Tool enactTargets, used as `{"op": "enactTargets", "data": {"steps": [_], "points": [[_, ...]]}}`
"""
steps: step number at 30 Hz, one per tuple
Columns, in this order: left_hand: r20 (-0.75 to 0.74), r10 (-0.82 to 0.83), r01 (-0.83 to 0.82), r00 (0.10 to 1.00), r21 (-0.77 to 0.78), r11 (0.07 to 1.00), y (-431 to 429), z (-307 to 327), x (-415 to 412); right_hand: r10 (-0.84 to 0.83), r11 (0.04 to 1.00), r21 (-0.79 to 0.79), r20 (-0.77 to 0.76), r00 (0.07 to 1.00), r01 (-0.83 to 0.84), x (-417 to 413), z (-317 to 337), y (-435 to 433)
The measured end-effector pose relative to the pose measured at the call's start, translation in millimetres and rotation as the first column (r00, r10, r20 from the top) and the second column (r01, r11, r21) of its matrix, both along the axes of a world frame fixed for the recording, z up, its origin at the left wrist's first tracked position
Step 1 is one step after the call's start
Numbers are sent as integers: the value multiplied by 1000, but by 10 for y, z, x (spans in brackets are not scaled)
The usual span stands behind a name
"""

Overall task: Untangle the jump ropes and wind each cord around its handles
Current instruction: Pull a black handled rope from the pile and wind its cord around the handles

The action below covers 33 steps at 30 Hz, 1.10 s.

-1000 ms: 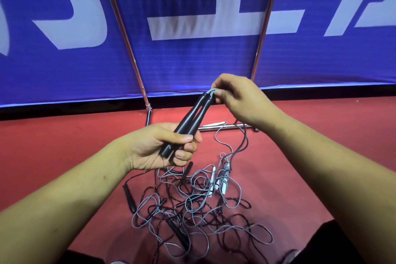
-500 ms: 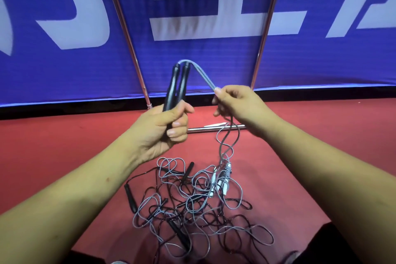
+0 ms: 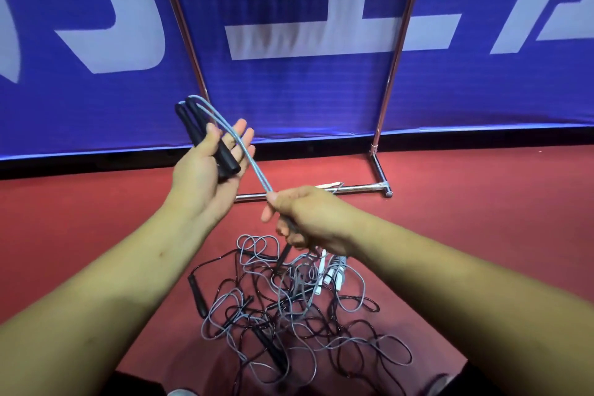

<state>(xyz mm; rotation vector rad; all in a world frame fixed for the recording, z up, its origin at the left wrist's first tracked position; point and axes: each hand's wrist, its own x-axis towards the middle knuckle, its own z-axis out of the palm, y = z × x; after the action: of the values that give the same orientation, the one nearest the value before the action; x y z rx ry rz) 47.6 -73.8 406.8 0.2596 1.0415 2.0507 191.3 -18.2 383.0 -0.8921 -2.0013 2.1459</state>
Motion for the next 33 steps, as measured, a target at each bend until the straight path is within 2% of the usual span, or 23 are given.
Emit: {"op": "enactTargets", "data": {"steps": [4, 7, 9, 11, 14, 20, 22, 25, 28, 30, 33], "points": [[-15, -89, 89, 996, -8, 996, -39, -6, -11, 38, 996, -81, 24, 999, -36, -101, -11, -187], [-35, -204, 206, 978, 47, 977, -73, 5, 19, 110, 987, -124, 56, 992, -102, -139, 62, -233], [6, -242, 240, 970, 81, 967, -77, 24, 29, 163, 978, -143, 72, 984, -151, -131, 122, -217], [6, -205, 204, 979, 47, 978, -73, 31, 16, 208, 970, -141, 72, 975, -197, -110, 171, -205], [-71, -113, 108, 991, -67, 992, -39, 22, -34, 199, 976, -93, 38, 979, -195, -93, 260, -207], [-282, -35, -25, 959, -205, 978, -25, -1, -120, 122, 981, 155, -41, 992, -114, 5, 541, -26], [-384, -67, -31, 921, -244, 969, -23, -59, -141, 115, 968, 229, -58, 992, -99, 73, 598, 30], [-536, -222, -13, 814, -399, 917, -28, -114, -110, 17, 925, 380, -59, 998, 6, 119, 652, 136], [-438, -430, 184, 790, -499, 847, -53, -87, 12, -58, 829, 554, -55, 997, 78, 152, 674, 273], [-402, -569, 327, 718, -527, 785, -83, -75, 53, -26, 745, 665, -46, 999, 50, 189, 673, 342], [-353, -665, 456, 658, -515, 725, -130, -64, 84, 11, 561, 828, -12, 1000, 3, 230, 656, 422]]}}
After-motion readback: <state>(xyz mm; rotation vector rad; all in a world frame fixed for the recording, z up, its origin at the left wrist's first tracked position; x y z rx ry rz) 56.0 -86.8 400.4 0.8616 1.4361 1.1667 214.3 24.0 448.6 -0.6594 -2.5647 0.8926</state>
